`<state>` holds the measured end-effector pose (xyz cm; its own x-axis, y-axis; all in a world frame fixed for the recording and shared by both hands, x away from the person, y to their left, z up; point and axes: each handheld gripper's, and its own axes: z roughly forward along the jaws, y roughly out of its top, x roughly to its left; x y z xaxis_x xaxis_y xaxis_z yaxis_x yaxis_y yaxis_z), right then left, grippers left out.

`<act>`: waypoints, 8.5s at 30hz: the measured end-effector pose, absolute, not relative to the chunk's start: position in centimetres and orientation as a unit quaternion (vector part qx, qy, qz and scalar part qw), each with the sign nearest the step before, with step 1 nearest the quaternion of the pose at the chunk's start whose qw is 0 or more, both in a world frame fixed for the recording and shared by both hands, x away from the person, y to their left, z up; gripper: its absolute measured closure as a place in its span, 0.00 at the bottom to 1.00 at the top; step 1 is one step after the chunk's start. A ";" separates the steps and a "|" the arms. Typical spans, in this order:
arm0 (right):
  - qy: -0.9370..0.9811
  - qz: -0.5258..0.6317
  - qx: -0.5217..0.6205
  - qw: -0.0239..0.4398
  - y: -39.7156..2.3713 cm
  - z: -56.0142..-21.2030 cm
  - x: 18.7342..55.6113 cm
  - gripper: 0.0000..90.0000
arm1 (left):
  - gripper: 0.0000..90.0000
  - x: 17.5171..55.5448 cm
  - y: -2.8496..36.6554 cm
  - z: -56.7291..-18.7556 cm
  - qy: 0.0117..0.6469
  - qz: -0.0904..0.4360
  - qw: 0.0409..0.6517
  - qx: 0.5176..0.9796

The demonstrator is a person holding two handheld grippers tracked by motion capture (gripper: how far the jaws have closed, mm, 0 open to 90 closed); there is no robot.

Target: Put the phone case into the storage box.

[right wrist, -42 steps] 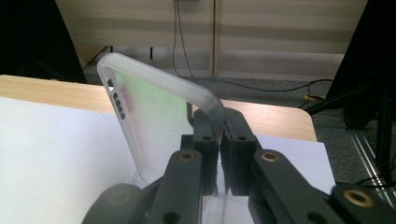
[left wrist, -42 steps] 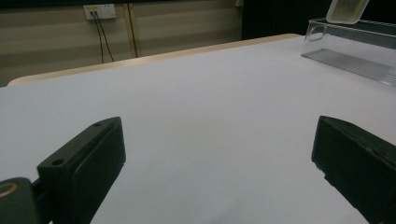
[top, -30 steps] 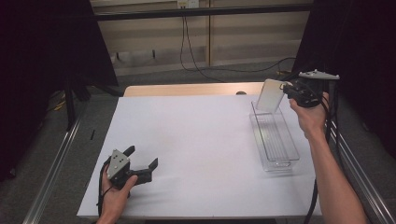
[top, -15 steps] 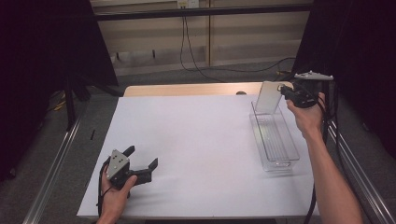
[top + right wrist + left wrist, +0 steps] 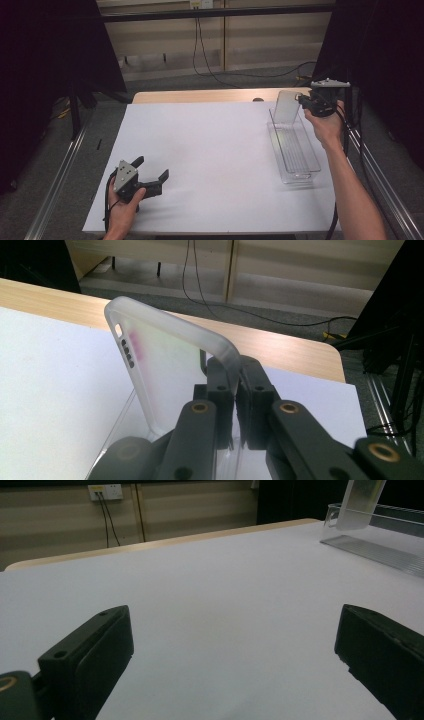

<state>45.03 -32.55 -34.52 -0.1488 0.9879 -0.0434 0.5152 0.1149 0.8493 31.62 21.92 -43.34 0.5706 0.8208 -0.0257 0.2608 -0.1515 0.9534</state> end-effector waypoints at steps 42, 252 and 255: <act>0.668 0.334 0.564 0.352 -31.5 -36.7 46.2 0.95 | 0.03 31.7 21.9 -43.4 0.379 0.259 0.529 0.714; 0.593 0.516 0.488 0.379 -32.4 -37.3 31.9 0.00 | 0.03 30.5 23.7 -42.3 0.394 0.282 0.551 0.679; 0.598 0.518 0.484 0.374 -32.5 -37.6 31.2 0.00 | 0.03 30.5 23.7 -42.2 0.393 0.283 0.549 0.681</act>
